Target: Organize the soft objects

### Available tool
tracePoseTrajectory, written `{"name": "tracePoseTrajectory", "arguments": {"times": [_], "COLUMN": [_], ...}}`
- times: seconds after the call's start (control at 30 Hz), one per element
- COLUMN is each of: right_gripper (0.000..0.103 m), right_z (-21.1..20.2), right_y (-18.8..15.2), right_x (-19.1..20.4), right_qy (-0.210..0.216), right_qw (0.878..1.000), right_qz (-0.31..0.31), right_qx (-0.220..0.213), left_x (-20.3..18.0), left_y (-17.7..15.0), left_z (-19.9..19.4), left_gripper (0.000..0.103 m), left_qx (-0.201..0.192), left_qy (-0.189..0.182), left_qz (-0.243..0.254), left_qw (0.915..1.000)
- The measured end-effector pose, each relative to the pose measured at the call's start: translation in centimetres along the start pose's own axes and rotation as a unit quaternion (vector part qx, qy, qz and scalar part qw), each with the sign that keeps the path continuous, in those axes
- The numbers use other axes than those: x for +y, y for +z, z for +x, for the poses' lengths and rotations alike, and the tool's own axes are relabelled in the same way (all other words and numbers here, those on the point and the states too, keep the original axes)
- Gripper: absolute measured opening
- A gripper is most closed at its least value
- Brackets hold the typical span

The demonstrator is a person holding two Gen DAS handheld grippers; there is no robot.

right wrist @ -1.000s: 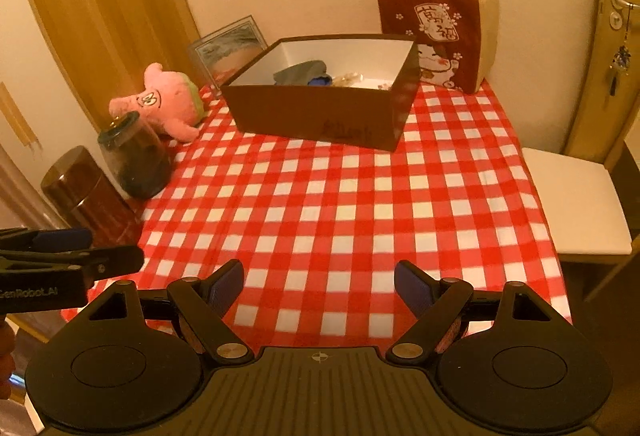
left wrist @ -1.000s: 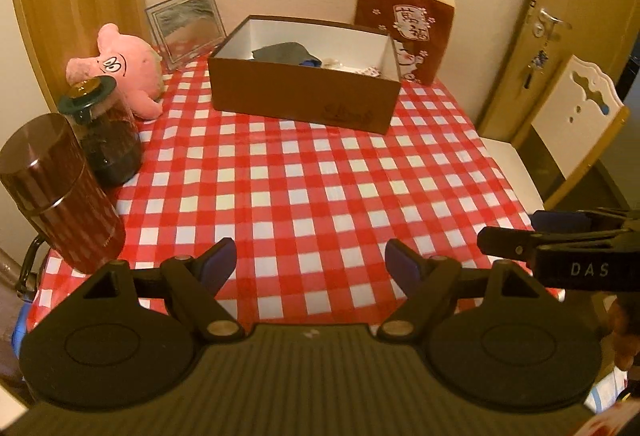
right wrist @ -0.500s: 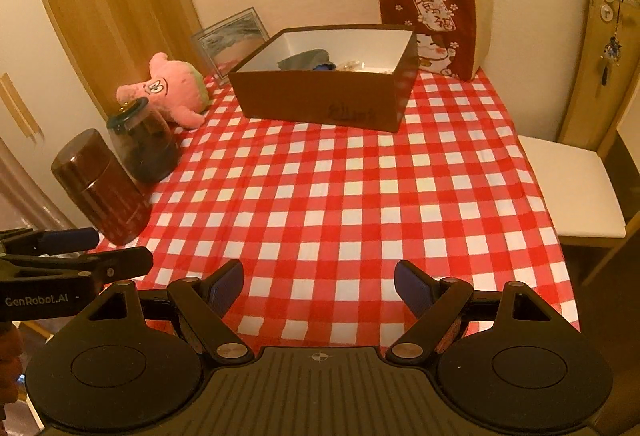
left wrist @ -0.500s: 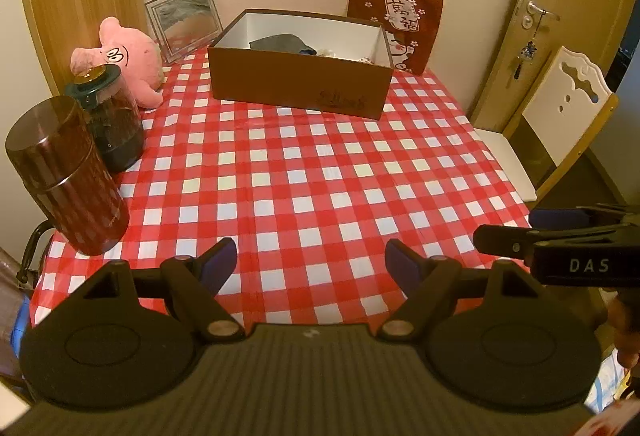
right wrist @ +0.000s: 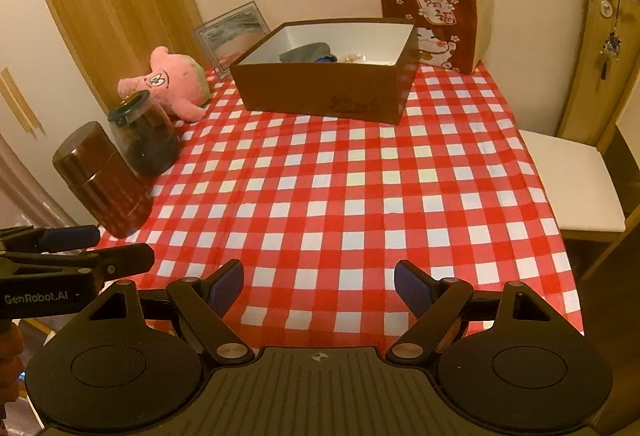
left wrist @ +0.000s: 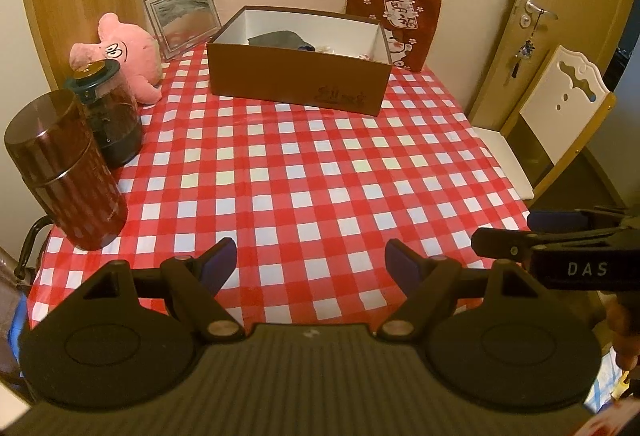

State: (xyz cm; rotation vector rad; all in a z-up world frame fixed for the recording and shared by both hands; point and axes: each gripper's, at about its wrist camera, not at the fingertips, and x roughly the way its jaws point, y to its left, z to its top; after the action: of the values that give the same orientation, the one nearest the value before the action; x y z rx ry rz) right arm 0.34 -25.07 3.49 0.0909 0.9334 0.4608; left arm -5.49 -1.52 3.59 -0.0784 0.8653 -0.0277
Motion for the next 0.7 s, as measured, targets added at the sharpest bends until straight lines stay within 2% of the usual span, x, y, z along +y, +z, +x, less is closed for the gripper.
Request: {"name": "tracePoseTrajectory", "arguments": {"times": [0.7], "right_gripper": [0.082], "right_z": [0.00], "right_y": [0.04], "right_x": [-0.04], "right_qy": [0.000], "right_qw": [1.000], "right_qz": [0.000], "right_qx": [0.000], "left_x": [0.05], "left_y": [0.11], "left_z": [0.07], "left_gripper": [0.080], "left_qx": [-0.001], "left_qy": [0.000], "left_qz": [0.001], "left_qw": [1.0000]}}
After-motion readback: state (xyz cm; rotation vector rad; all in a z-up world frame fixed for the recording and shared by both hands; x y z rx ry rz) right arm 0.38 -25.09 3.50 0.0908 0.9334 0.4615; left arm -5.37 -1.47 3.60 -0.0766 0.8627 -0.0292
